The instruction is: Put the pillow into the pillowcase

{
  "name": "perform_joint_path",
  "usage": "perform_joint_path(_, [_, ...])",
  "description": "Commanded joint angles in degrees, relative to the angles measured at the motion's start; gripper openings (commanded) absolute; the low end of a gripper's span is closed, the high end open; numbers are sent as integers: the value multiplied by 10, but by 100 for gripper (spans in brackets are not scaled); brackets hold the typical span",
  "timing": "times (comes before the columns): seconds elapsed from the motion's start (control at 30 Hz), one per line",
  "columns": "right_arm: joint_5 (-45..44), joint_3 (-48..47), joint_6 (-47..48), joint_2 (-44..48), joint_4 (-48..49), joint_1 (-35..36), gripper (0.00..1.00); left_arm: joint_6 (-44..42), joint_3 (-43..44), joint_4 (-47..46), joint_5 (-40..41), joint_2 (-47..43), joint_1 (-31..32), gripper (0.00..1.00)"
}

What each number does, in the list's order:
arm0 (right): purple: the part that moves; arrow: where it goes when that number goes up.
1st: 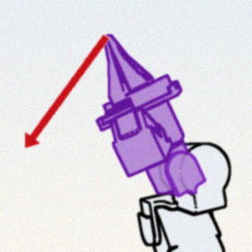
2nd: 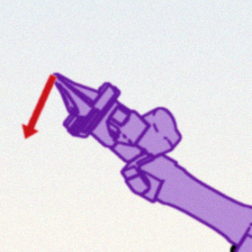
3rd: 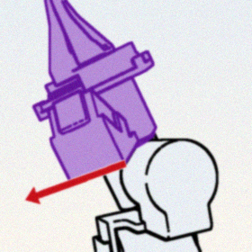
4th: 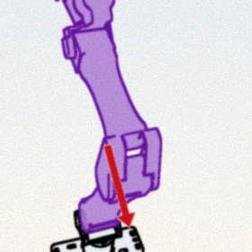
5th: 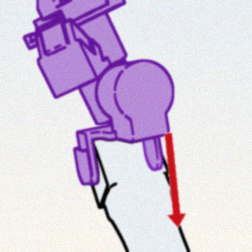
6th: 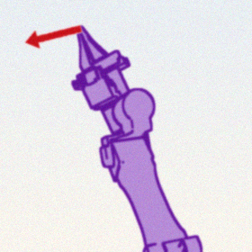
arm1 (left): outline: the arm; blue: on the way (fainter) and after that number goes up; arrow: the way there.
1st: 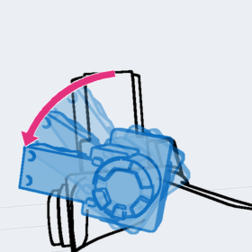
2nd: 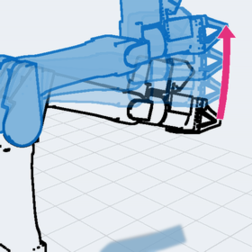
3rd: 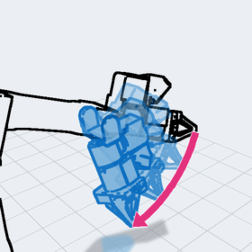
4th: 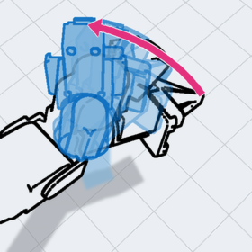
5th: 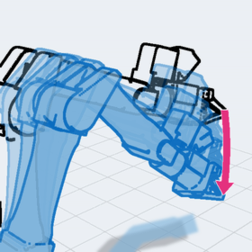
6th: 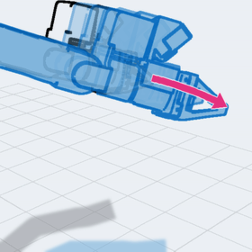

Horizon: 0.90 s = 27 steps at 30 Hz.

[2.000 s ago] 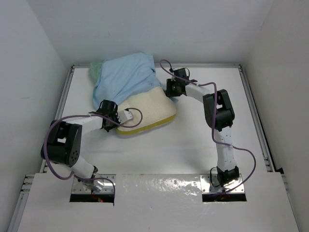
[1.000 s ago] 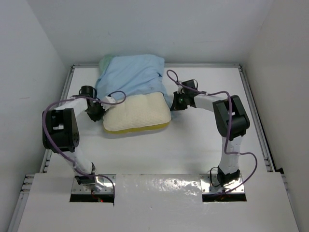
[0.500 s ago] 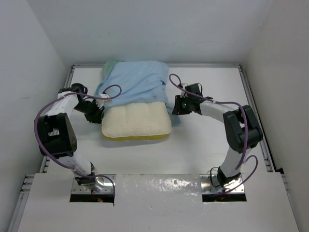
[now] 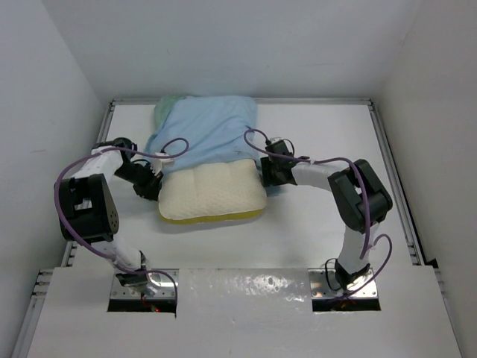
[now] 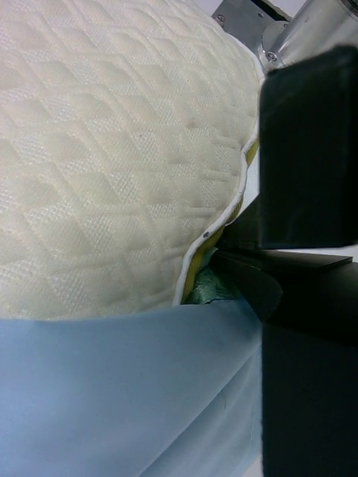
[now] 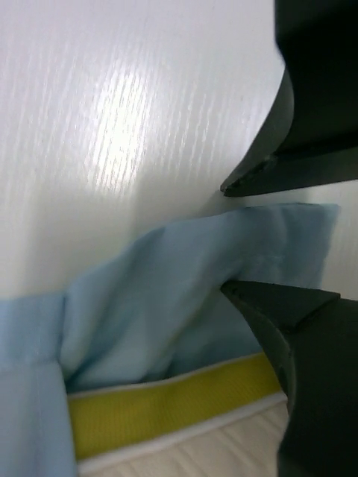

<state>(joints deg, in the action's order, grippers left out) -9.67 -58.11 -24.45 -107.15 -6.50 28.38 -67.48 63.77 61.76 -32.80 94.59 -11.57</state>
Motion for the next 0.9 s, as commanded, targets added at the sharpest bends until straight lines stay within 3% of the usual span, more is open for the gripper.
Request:
perform_joint_path(0.0, [-37,6,-21,-40,-41,-3,46,-14,10,21,-14,-25,1,0])
perform_joint_path(0.07, [14,18,-23,-50,-26,-3,19,-6,21,22,-17,-23,0,0])
perform_joint_path(0.1, [35,25,-30,-49,-11,-3,0,-3,26,22,-20,-21,-1,0])
perform_joint_path(0.2, [90,60,-49,-4,24,-26,0,9,64,39,-42,-19,-2,0])
perform_joint_path(0.3, [232,90,-89,91,117,-89,0,1,155,120,-83,-20,-13,0])
perform_joint_path(0.4, [283,32,-60,188,78,-101,0,36,266,138,-141,-36,-25,0])
perform_joint_path(0.5, [337,-41,-72,278,98,-102,0,94,400,137,-194,-50,-35,0])
perform_joint_path(0.57, [338,-108,-69,311,112,-104,0,149,536,119,-221,-44,-38,0])
perform_joint_path(0.6, [337,-135,-67,330,112,-106,0,180,615,95,-237,-44,-38,0])
perform_joint_path(0.73, [329,-261,-54,346,137,-116,0,420,686,-104,-231,-64,-39,0])
perform_joint_path(0.87, [289,-403,-3,320,126,-116,0,626,736,-401,-205,-61,-39,0])
